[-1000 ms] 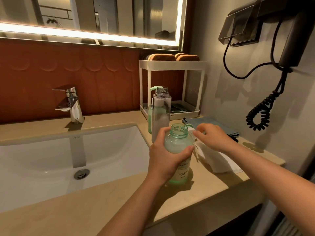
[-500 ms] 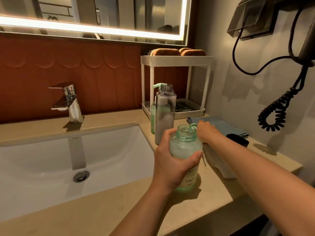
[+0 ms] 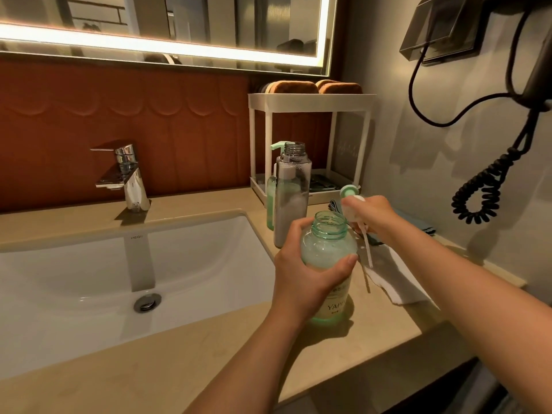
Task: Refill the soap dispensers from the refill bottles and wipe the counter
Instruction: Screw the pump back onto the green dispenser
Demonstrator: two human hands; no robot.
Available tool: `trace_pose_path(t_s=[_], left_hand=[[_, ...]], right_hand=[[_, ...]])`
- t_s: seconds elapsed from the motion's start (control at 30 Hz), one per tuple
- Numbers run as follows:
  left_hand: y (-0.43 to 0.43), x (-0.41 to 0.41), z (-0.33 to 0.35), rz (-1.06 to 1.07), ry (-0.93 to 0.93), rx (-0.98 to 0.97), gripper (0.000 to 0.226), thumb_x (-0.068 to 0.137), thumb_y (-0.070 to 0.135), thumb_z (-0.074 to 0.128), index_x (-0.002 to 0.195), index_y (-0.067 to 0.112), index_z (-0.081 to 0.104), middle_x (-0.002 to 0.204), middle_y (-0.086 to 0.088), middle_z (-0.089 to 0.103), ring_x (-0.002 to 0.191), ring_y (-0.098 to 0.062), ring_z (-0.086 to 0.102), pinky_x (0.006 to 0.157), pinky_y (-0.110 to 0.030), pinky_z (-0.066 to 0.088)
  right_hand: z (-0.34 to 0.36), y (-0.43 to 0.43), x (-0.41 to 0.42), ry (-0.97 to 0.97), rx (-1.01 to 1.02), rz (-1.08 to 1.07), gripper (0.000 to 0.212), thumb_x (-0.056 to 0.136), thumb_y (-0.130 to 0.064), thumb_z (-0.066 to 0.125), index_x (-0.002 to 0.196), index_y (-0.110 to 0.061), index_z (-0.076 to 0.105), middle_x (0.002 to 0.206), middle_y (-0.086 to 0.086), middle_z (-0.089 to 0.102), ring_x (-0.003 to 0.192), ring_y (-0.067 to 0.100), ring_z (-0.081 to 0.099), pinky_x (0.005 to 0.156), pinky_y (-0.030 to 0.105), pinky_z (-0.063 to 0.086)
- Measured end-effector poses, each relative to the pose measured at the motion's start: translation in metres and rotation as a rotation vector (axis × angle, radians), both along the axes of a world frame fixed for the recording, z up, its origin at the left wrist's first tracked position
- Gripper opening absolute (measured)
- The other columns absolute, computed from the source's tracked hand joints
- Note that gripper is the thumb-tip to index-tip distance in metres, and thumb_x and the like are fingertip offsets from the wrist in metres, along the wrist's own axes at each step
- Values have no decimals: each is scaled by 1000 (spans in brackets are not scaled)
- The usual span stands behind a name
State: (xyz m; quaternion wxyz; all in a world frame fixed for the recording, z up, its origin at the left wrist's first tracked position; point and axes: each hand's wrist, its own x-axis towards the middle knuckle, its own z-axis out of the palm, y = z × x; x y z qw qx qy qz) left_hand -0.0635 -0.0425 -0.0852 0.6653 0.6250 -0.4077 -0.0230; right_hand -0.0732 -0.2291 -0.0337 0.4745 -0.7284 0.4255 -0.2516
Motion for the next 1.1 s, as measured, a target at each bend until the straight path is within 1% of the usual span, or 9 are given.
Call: trace_pose_path(t_s=[0.1,0.2,0.27,0.33,0.5,0.6,0.73,0.93,1.1], left_hand=[[1,0,2,-11,2,10,78,50,62,65,118,27,46,111,7,58,99,-10,59,76,-17,51],[3,-1,4,-23,3,10,77,49,61,66,115,26,47,107,8,59,96,-9,59,73,-15,49],[7,-2,5,-29,5,8,70,50,60,66,111,31,48,104,13,59,93,-4,59,71,-13,48],[10,-2,5,-36,0,6,63,50,60,66,104,36,47,101,15,58,90,0,59,69,-11,48],[24,-7,1,-29,9,-26,59,50,57,69,101,36,48,99,13,61,88,0,61,69,-15,52],[31,-10,1,-18,6,-48,59,50,56,70,100,35,49,98,13,61,85,1,61,68,-14,51],[36,-16,2,5,10,-62,57,50,50,76,98,35,50,96,14,61,83,4,60,67,-9,48],[43,-21,2,27,18,-62,59,46,57,70,97,36,49,96,15,61,82,8,59,65,-7,46],[44,-23,3,49,9,-65,57,47,56,72,96,38,49,94,14,62,79,7,60,66,-9,47]], right_hand=[[2,4,-17,-277,246,-45,47,82,-32,65,115,-2,53,92,12,60,76,21,60,72,31,52],[11,13,-39,-480,377,-12,37,84,-29,64,108,-3,53,92,14,60,72,19,60,64,25,53],[21,22,-52,-594,408,2,26,86,-27,63,97,-5,54,91,13,58,71,17,59,61,23,53],[33,33,-63,-713,420,0,20,87,-24,62,87,-7,52,91,12,56,73,18,58,66,23,54],[59,68,-83,-931,415,12,17,89,-24,60,85,-10,52,90,10,58,78,16,61,80,29,55],[68,84,-87,-961,349,51,16,88,-24,61,85,-10,54,91,8,59,82,15,61,84,30,55],[79,99,-93,-968,234,103,15,89,-27,60,88,-12,57,96,6,60,87,14,61,80,24,55],[72,119,-93,-810,68,176,14,89,-30,59,84,-17,58,97,2,62,93,14,61,79,24,52],[53,141,-88,-662,-80,295,17,86,-28,62,94,-14,60,95,2,64,92,16,61,83,28,50]])
